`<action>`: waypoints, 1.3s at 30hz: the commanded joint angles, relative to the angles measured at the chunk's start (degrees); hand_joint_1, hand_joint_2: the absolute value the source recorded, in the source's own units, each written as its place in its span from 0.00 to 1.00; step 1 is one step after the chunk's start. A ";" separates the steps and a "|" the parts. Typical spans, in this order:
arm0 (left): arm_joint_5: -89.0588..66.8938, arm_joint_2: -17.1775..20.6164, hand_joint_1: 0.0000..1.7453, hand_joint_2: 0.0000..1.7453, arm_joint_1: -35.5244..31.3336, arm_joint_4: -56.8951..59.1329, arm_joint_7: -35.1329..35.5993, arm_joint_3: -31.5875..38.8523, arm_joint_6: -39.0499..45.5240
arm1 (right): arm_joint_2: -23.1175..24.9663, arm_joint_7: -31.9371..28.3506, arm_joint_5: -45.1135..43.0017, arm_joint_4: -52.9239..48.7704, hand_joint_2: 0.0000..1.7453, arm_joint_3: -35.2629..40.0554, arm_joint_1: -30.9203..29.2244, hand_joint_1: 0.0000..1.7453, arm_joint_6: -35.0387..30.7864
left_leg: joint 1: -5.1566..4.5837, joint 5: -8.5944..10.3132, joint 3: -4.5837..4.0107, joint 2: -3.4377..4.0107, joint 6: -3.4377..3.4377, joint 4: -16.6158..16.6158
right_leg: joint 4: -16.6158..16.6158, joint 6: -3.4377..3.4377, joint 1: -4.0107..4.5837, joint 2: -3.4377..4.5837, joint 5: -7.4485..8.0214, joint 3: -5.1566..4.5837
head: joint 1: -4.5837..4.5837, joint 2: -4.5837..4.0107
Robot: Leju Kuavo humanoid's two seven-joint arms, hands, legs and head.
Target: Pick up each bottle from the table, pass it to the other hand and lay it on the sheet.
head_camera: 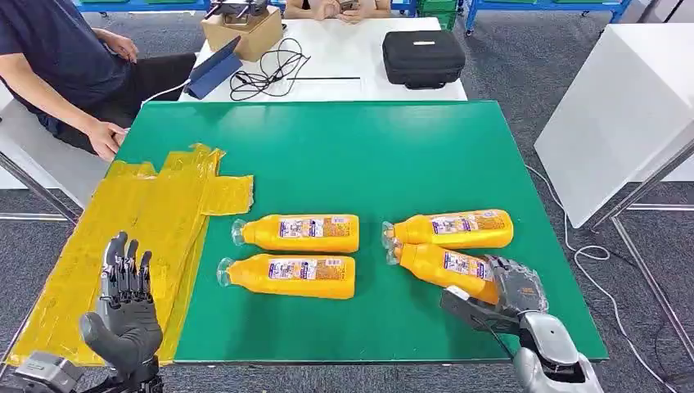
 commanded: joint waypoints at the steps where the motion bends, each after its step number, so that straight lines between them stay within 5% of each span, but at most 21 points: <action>1: 0.66 2.42 0.00 0.00 -1.56 4.17 -0.05 -1.69 0.03 | -0.71 -0.35 0.29 8.86 1.00 -1.47 2.29 1.00 1.02 | 0.02 0.01 0.16 -0.19 0.01 -0.10 | -0.19 0.07 0.02 -0.24 -0.03 0.27 | 0.02 0.00; 6: 0.80 2.54 0.00 0.00 -2.18 5.40 0.56 -1.54 0.28 | -1.27 -3.26 -1.84 9.31 1.00 -1.43 2.50 1.00 0.22 | 0.07 0.10 0.02 -0.34 0.02 -0.15 | -0.44 0.14 0.05 -0.44 0.05 0.28 | 0.02 0.00; 9: 3.00 2.61 0.00 0.00 -2.35 6.59 3.69 -0.68 0.55 | -1.20 -9.40 -10.46 4.27 1.00 -2.60 4.99 1.00 1.86 | 0.07 0.12 -0.09 -0.36 0.01 -0.18 | -0.50 0.20 0.04 -0.51 0.08 0.21 | 0.02 0.00; 14: 10.29 1.13 0.00 0.00 -4.11 9.64 7.38 3.27 -3.51 | -1.60 -22.62 -36.59 -20.55 1.00 -2.57 11.39 1.00 9.03 | 0.02 -0.04 0.08 -0.48 0.14 -0.06 | -0.40 0.13 -0.01 -0.60 -0.07 0.39 | 0.02 0.00; 15: 10.84 1.06 0.00 1.00 -3.81 9.60 8.11 3.42 -4.15 | -1.74 -22.78 -39.01 -23.82 1.00 -2.22 11.52 1.00 9.37 | 0.00 -0.05 0.03 -0.41 0.14 -0.04 | -0.36 0.14 -0.03 -0.54 -0.07 0.32 | 0.02 0.00; 20: 10.93 0.74 0.00 1.00 -2.73 8.86 8.13 3.40 -5.01 | -3.01 -21.14 -40.82 -27.00 1.00 -1.27 11.11 1.00 9.40 | -0.17 -0.06 -0.44 0.23 0.16 0.01 | -0.13 0.24 -0.14 0.18 0.13 0.37 | -0.07 0.00; 23: 12.52 -0.32 0.00 1.00 -0.68 7.04 9.46 3.92 -6.51 | -2.96 -18.79 -28.82 -29.22 1.00 0.94 9.13 1.00 -5.30 | -0.02 -0.02 -0.43 0.07 0.15 -0.01 | -0.23 0.12 -0.02 -0.01 0.20 0.27 | 0.00 0.00; 27: 13.94 -0.27 0.00 1.00 -0.45 7.48 9.95 2.28 -8.22 | -3.08 -16.21 -30.25 -32.34 1.00 5.96 9.37 1.00 -7.26 | -0.02 0.01 -0.66 0.20 0.15 0.00 | -0.16 0.10 -0.02 0.13 0.21 0.05 | -0.02 0.00; 32: 15.46 0.09 0.00 1.00 -1.87 6.13 11.80 0.23 -7.31 | 3.46 -12.90 -28.71 -18.19 1.00 17.31 -4.23 1.00 -10.69 | 0.04 0.01 -0.62 0.50 0.10 -0.05 | -0.22 0.09 0.06 0.41 0.31 0.02 | 0.00 0.00; 36: 15.74 0.40 0.00 1.00 -1.91 5.98 11.94 -0.21 -6.80 | 2.89 -12.23 -29.32 -16.97 1.00 18.84 -5.41 1.00 -12.07 | 0.09 0.07 -0.70 0.57 0.05 -0.08 | -0.24 0.07 0.14 0.46 0.34 -0.05 | 0.00 0.00; 39: 16.92 1.23 0.00 1.00 -2.69 5.89 12.85 -2.07 -6.89 | 8.18 -11.63 -32.34 -7.18 1.00 22.38 -13.48 1.00 -11.19 | 0.09 0.07 -0.64 0.47 0.01 -0.06 | -0.24 0.11 0.12 0.27 0.28 0.01 | 0.00 0.00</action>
